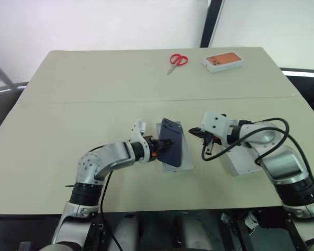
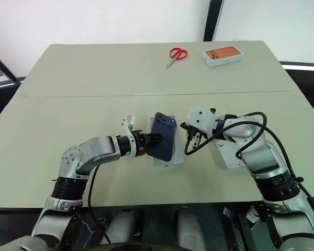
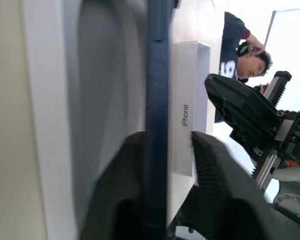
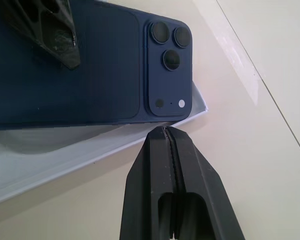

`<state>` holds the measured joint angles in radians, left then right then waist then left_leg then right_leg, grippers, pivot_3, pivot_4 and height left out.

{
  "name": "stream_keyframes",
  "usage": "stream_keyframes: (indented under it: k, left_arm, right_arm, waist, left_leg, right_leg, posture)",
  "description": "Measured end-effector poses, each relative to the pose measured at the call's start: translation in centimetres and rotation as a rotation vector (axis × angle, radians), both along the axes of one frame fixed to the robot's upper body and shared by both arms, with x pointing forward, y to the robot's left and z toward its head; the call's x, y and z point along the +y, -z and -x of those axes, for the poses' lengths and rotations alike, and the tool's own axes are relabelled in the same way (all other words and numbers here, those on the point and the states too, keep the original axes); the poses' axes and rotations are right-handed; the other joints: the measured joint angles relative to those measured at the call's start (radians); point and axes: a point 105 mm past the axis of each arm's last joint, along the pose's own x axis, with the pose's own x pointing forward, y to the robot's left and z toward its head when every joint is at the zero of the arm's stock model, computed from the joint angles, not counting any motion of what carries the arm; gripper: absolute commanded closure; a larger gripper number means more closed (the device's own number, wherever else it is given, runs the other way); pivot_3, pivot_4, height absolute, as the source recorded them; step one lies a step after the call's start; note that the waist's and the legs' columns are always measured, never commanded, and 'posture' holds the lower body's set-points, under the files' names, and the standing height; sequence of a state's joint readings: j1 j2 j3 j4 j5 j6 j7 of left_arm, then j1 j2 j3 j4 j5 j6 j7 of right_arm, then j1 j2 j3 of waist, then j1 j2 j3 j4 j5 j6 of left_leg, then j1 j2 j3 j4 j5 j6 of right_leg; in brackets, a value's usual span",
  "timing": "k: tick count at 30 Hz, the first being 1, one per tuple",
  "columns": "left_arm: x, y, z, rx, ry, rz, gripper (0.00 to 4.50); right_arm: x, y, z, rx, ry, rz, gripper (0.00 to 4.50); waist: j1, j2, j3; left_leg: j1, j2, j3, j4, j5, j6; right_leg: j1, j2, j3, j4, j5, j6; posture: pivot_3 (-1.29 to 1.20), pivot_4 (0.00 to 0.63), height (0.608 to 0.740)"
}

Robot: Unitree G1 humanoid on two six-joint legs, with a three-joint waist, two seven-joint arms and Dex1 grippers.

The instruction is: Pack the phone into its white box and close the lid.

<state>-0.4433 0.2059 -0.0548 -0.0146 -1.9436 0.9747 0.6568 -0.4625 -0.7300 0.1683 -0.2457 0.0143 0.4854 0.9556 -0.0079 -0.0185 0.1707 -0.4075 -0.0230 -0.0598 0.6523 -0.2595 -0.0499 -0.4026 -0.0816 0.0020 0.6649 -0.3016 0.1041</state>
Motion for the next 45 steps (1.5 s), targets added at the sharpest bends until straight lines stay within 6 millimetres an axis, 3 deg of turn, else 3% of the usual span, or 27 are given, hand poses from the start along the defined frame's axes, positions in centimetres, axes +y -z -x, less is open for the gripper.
stream_keyframes:
  k: [3,18,29,36,45]
  left_arm:
    - [0.0,-0.1,0.2,-0.011,0.018,0.002,0.11]
    - [2.6,-1.0,2.5,-0.178,0.150,-0.096,0.11]
    - [1.2,-1.2,3.3,-0.206,0.234,-0.114,0.11]
    - [3.1,-1.0,2.9,-0.217,0.210,-0.171,0.11]
    - [9.4,-2.2,1.8,-0.325,0.091,-0.316,0.11]
  right_arm:
    - [-0.1,0.0,0.0,-0.001,0.004,0.003,4.50]
    - [-0.1,0.4,-0.1,0.008,0.003,0.005,4.50]
    - [-0.1,0.5,-0.4,0.008,0.014,-0.002,4.50]
    - [-0.1,0.5,-0.4,0.006,0.015,-0.002,4.50]
    - [-0.4,0.8,-0.4,0.016,0.023,0.000,4.50]
  waist:
    - [-0.001,0.000,0.000]
    - [-0.002,0.000,0.000]
    - [-0.003,0.000,0.000]
    - [-0.003,0.000,0.000]
    - [-0.004,0.001,0.000]
  left_leg:
    - [0.000,0.000,0.000,0.000,0.000,0.000]
    - [0.000,0.001,0.000,0.000,0.000,0.000]
    - [0.000,0.001,0.000,0.000,0.000,0.000]
    - [0.000,0.001,0.000,0.000,-0.001,0.001]
    - [0.000,0.001,0.000,-0.001,-0.002,0.004]
  right_leg:
    - [0.000,0.000,0.000,0.000,0.000,0.000]
    - [0.000,0.000,0.000,0.000,0.000,0.000]
    - [0.000,0.000,0.000,0.000,0.000,0.000]
    - [0.000,0.000,0.000,0.000,0.000,0.000]
    - [0.000,0.001,0.000,0.000,0.000,0.000]
  posture:
    - [0.00,0.150,0.740]
    - [0.00,0.150,0.740]
    - [0.00,0.150,0.740]
    - [0.00,0.150,0.740]
    - [0.00,0.150,0.740]
